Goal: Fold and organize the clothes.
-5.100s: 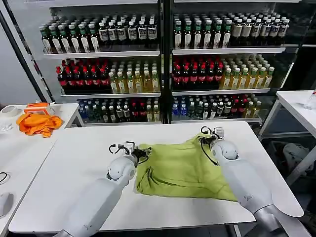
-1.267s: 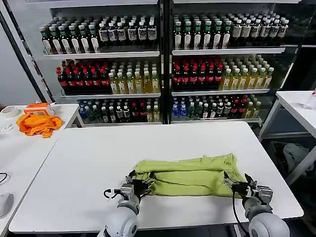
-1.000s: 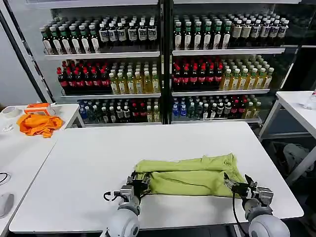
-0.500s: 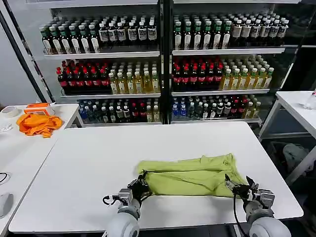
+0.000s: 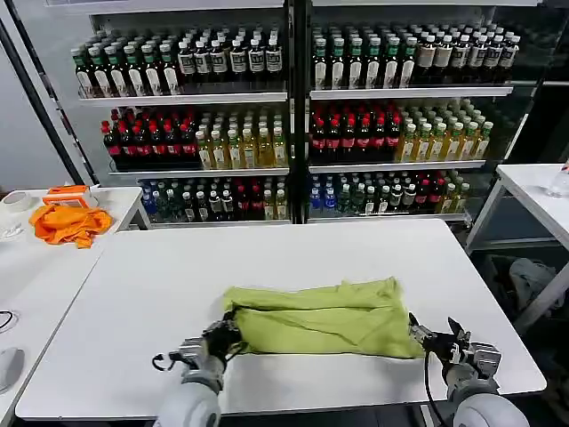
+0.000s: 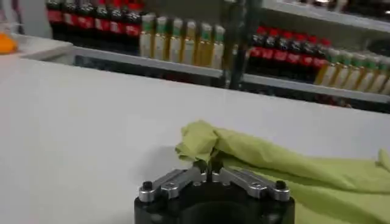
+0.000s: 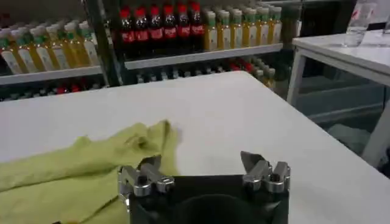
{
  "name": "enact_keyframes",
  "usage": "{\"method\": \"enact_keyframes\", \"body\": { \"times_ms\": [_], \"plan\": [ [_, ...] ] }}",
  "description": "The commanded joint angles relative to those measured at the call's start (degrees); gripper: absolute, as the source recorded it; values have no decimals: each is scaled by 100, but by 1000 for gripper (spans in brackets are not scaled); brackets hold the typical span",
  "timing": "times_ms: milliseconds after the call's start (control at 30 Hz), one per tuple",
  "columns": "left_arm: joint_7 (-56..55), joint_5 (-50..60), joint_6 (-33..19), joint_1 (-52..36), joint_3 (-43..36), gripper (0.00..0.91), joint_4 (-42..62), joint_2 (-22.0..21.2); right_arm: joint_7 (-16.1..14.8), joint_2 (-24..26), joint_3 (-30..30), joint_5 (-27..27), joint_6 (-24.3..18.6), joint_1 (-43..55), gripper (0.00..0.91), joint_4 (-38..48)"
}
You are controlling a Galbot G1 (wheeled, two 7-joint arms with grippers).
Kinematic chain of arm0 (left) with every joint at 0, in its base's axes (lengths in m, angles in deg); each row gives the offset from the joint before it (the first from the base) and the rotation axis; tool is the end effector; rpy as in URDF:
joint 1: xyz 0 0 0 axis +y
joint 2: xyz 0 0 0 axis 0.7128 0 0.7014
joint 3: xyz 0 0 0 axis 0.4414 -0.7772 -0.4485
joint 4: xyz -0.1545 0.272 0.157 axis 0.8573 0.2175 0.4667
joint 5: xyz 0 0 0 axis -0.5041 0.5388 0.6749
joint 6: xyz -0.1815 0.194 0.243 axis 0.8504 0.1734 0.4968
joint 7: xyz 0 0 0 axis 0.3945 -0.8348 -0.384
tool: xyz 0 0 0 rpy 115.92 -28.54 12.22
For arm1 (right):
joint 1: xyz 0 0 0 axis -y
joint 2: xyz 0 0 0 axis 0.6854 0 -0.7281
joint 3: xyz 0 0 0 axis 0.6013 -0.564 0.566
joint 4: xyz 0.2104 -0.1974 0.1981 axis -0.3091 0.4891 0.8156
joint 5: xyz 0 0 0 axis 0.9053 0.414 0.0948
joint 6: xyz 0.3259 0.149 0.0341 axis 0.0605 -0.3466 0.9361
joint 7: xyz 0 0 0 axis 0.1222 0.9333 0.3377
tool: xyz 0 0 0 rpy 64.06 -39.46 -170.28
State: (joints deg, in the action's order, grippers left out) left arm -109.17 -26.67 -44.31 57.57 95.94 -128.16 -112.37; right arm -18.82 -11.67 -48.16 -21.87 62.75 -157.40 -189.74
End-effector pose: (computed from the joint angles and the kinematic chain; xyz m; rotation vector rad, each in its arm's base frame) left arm 0.2657 -0.0137 -0.3158 -0.0326 -2.7193 0.2358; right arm 0.2228 -0.0906 -0.2530 -0.1701 -2.6883 -0.0981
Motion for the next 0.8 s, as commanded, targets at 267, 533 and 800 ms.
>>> {"method": "enact_keyframes", "body": {
  "times_ms": [267, 533, 800],
  "plan": [
    [60, -1577, 127, 278, 1702, 20, -1129, 1472, 6, 26, 61, 6, -6, -157, 907, -172],
    [6, -3270, 356, -128, 104, 20, -1729, 558, -2, 76, 253, 0, -18, -444, 907, -324],
    [-77, -2838, 366, -738, -1365, 20, -514, -718, -37, 115, 466, 16, -97, -668, 907, -406]
  ]
}}
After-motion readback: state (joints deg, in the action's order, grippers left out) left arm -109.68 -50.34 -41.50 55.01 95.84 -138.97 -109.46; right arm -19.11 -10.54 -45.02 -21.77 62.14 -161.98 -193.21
